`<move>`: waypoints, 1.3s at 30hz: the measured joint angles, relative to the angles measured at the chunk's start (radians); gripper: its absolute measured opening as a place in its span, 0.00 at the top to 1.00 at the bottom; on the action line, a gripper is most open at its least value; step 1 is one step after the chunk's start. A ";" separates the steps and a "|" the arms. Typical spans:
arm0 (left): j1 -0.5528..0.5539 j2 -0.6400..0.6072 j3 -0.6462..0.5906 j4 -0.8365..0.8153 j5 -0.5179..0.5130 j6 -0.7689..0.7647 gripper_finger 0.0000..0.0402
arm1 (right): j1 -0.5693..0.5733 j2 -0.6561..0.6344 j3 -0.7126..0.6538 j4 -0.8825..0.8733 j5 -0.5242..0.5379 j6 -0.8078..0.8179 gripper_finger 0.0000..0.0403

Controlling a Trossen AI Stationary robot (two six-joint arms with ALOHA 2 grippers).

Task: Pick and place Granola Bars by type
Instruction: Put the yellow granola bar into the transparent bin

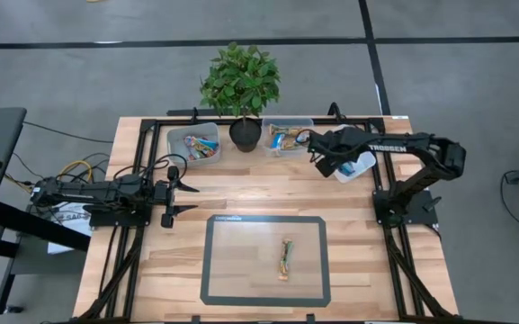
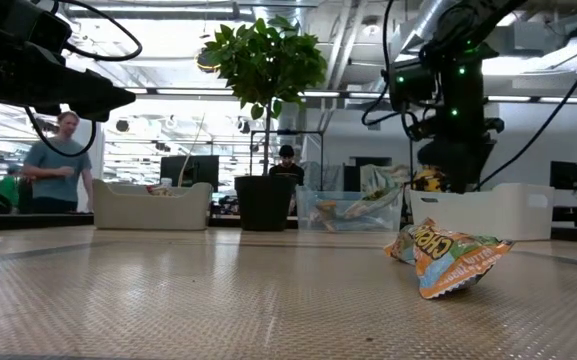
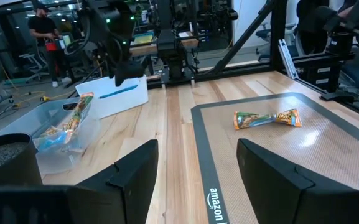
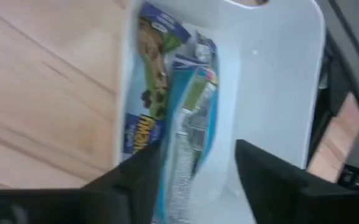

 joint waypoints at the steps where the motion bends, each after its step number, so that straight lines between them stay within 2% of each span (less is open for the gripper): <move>1: 0.000 0.000 0.000 0.000 0.000 0.000 0.47 | 0.006 -0.002 0.000 0.009 -0.010 0.008 0.49; 4: 0.000 0.000 0.000 0.000 0.000 0.000 0.47 | 0.048 -0.031 0.000 0.058 -0.052 0.033 0.38; 7: 0.000 0.000 0.000 0.000 0.000 0.000 0.47 | 0.115 -0.073 0.000 0.127 -0.116 0.060 0.33; 12: 0.000 0.000 0.000 0.000 0.000 0.000 0.47 | 0.261 -0.136 0.001 0.251 -0.218 0.150 0.32; 17: 0.000 0.000 0.000 0.000 0.000 0.000 0.47 | 0.408 -0.142 0.047 0.319 -0.320 0.244 0.32; 21: 0.000 0.000 0.000 0.000 0.000 0.000 0.47 | 0.505 -0.103 0.093 0.372 -0.372 0.200 0.32; 23: 0.000 0.000 0.000 0.000 0.000 0.000 0.47 | 0.555 -0.070 0.120 0.354 -0.373 0.100 0.32; 26: 0.000 0.000 0.000 0.000 0.000 0.000 0.47 | 0.628 -0.015 0.159 0.370 -0.372 -0.140 0.32; 35: 0.000 0.000 0.000 0.000 0.000 0.000 0.47 | 0.803 0.133 0.188 0.420 -0.295 -1.101 0.32; 39: 0.000 0.000 0.000 0.000 0.000 0.000 0.47 | 0.855 0.203 0.190 0.465 -0.285 -1.327 0.32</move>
